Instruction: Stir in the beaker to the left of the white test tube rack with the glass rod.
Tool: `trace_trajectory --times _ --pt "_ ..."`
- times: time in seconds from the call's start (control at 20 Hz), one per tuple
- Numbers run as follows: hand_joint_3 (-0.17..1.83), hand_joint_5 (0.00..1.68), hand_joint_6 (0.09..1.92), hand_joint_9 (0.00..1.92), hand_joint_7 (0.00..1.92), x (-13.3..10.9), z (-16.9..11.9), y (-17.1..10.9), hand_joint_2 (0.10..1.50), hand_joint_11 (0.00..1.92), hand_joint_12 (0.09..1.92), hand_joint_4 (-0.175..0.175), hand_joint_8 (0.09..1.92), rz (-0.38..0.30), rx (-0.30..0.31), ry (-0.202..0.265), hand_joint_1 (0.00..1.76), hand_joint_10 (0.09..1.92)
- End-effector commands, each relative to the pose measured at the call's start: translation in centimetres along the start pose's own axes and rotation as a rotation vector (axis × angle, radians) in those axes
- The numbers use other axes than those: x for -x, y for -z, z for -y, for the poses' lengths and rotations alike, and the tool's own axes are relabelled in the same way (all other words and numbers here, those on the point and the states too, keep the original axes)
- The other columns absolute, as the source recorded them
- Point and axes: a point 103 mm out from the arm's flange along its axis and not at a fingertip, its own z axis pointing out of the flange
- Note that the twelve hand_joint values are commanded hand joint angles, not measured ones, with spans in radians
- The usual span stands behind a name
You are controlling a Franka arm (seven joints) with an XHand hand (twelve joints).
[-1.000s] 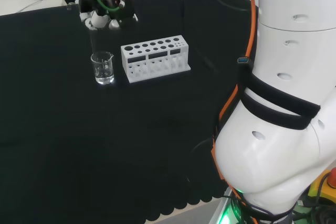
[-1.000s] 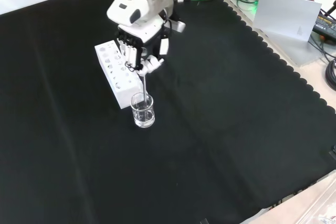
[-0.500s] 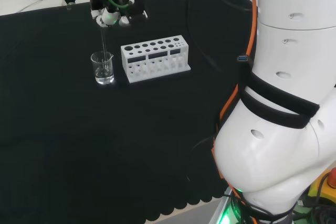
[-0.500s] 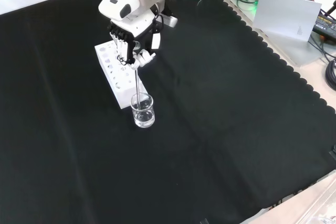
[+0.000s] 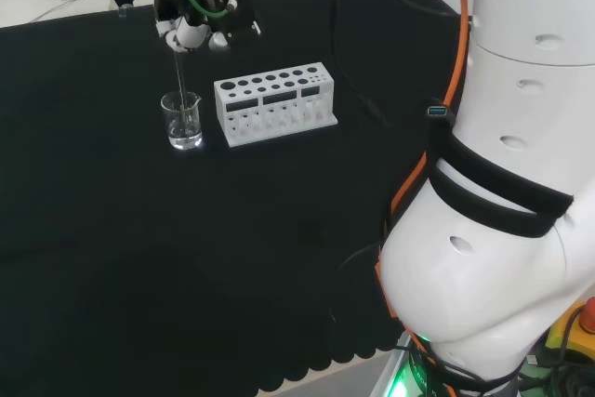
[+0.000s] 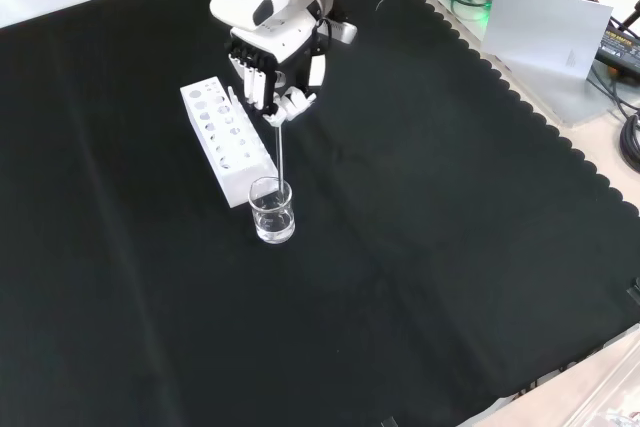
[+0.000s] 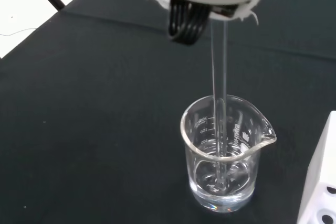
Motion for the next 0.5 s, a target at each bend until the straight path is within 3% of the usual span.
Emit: trace_trajectory --times 0.05,0.5 --pt "0.84 1.15 0.72 1.76 1.22 -0.64 0.26 0.14 0.61 1.74 0.74 -0.175 1.13 -0.002 0.012 0.005 1.32 0.7" --pt "0.84 1.15 0.72 1.76 1.22 -0.88 0.35 0.08 0.61 1.74 0.74 -0.175 1.13 0.013 0.008 0.013 1.32 0.7"
